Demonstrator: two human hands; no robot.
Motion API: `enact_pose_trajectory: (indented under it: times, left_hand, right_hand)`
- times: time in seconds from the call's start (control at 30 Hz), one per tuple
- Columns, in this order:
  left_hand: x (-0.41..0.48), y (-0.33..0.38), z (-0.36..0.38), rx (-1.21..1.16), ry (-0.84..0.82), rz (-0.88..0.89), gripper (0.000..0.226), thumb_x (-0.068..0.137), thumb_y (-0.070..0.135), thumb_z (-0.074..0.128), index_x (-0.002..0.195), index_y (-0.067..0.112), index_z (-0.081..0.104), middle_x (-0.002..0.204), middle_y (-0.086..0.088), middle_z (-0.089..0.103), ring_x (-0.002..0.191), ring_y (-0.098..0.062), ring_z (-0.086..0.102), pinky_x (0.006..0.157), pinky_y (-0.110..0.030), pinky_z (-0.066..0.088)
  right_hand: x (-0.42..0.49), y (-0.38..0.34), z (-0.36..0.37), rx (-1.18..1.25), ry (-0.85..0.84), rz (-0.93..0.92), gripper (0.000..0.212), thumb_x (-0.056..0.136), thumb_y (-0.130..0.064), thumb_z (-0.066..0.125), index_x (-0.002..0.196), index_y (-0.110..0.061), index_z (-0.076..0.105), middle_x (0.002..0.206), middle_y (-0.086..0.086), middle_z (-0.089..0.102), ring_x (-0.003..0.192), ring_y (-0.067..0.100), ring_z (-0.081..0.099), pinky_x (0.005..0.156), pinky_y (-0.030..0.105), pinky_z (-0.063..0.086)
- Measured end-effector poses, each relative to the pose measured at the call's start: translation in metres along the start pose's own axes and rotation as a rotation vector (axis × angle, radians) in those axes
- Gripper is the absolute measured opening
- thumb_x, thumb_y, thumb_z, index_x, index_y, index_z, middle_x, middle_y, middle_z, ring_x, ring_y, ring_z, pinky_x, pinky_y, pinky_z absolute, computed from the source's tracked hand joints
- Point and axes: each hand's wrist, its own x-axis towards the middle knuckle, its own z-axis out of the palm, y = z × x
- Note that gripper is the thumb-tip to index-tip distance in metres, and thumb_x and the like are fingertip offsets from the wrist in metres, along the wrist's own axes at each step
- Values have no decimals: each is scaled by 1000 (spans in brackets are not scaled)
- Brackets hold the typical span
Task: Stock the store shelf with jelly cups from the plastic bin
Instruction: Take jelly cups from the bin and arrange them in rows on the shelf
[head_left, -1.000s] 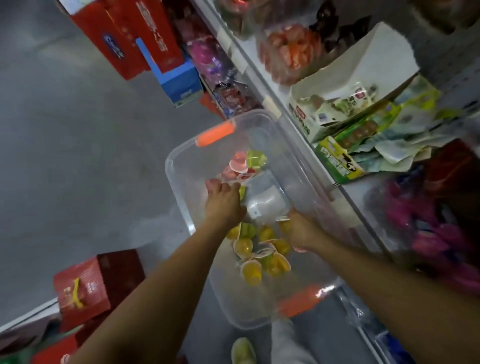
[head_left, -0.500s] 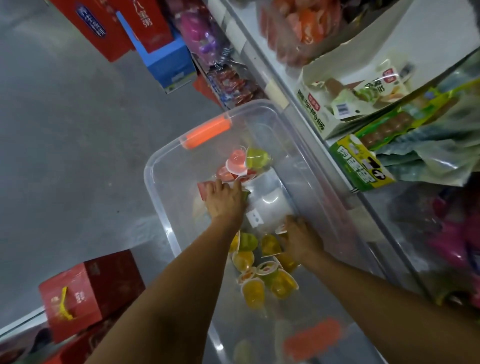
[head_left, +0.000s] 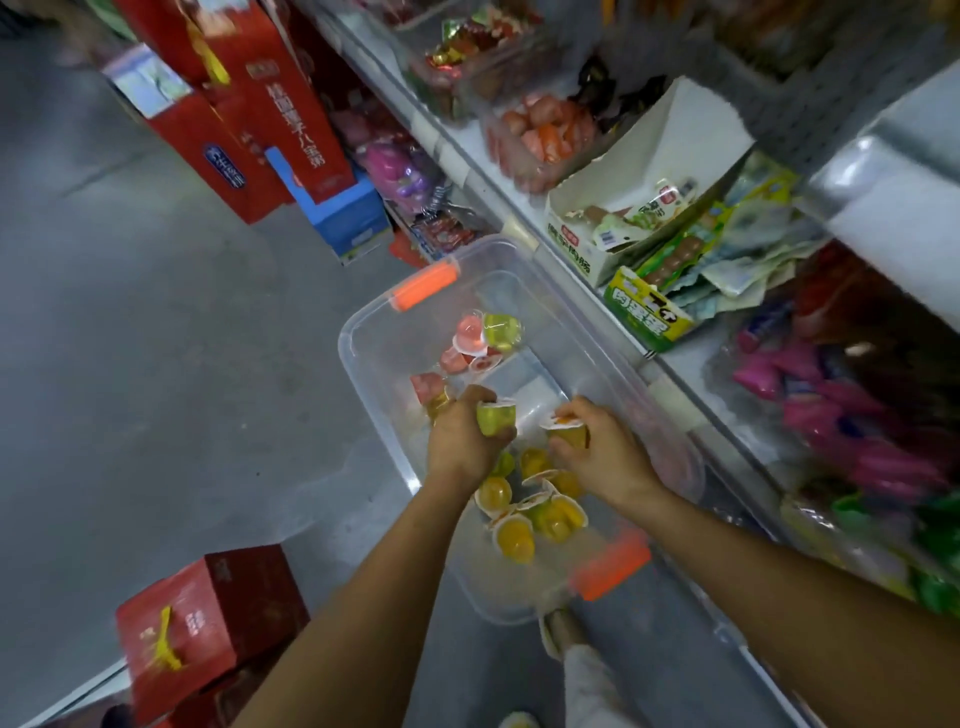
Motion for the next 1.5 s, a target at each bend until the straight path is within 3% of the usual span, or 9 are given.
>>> enact_pose_trajectory:
  times: [0.4, 0.57, 0.7, 0.83, 0.97, 1.03, 1.2, 1.37, 1.5]
  left_hand:
    - [-202, 72, -61, -142, -8, 323, 36, 77, 17, 80, 106, 26, 60, 93, 3, 69, 76, -13, 70, 72, -33, 58]
    - [-270, 117, -67, -121, -11, 466, 34, 77, 18, 80, 105, 28, 62, 85, 17, 61, 66, 4, 61, 55, -8, 45]
    - [-321, 152, -63, -132, -74, 575, 34, 79, 16, 79, 106, 24, 62, 78, 12, 60, 53, 1, 57, 46, -13, 40]
    - [-376, 196, -47, -108, -73, 679, 35, 76, 21, 82, 106, 27, 64, 76, 6, 62, 64, -17, 64, 58, -21, 48]
    - [-446, 243, -16, -105, -90, 822, 35, 75, 22, 83, 106, 26, 66, 62, 12, 57, 50, 1, 50, 49, -9, 39]
    - [-487, 265, 6, -126, -106, 893, 37, 74, 21, 84, 107, 24, 68, 67, 14, 61, 53, 5, 55, 56, -9, 45]
    - [-595, 311, 64, -135, -148, 1031, 43, 74, 30, 83, 114, 33, 66, 93, 9, 62, 65, 0, 57, 66, -21, 50]
    - [-691, 355, 105, -187, -156, 1117, 42, 74, 31, 83, 112, 37, 65, 92, 12, 64, 72, -4, 61, 70, -28, 55]
    - [-755, 393, 127, -230, -168, 1202, 41, 75, 31, 82, 113, 36, 66, 90, 12, 64, 73, -5, 60, 72, -27, 54]
  right_hand:
    - [-211, -43, -94, 224, 317, -165, 27, 78, -18, 75, 102, -26, 66, 91, -7, 68, 80, 13, 64, 77, 35, 54]
    - [-293, -49, -140, 239, 424, -180, 25, 80, -21, 76, 97, -36, 64, 75, -13, 65, 64, 9, 63, 64, 30, 53]
    - [-362, -47, -180, 220, 512, -177, 24, 79, -29, 77, 98, -36, 64, 79, -12, 68, 63, 13, 65, 60, 31, 54]
    - [-438, -25, -220, 177, 593, -148, 25, 80, -39, 74, 104, -36, 65, 86, -17, 63, 76, 7, 60, 70, 30, 52]
    - [-524, 9, -259, 159, 702, -135, 23, 80, -41, 72, 101, -34, 66, 82, -14, 63, 74, 5, 60, 69, 29, 52]
    - [-572, 27, -277, 146, 760, -140, 23, 80, -42, 72, 101, -33, 66, 88, -16, 63, 79, 4, 59, 71, 27, 51]
    - [-696, 73, -316, 116, 884, -114, 24, 80, -37, 74, 103, -34, 66, 90, -11, 64, 78, 7, 59, 69, 25, 51]
    - [-804, 114, -353, 99, 983, -133, 22, 80, -29, 75, 98, -34, 64, 86, -7, 66, 71, 4, 58, 61, 13, 46]
    - [-871, 140, -379, 99, 1050, -140, 23, 80, -26, 76, 102, -28, 68, 80, -3, 64, 69, 9, 57, 65, 20, 47]
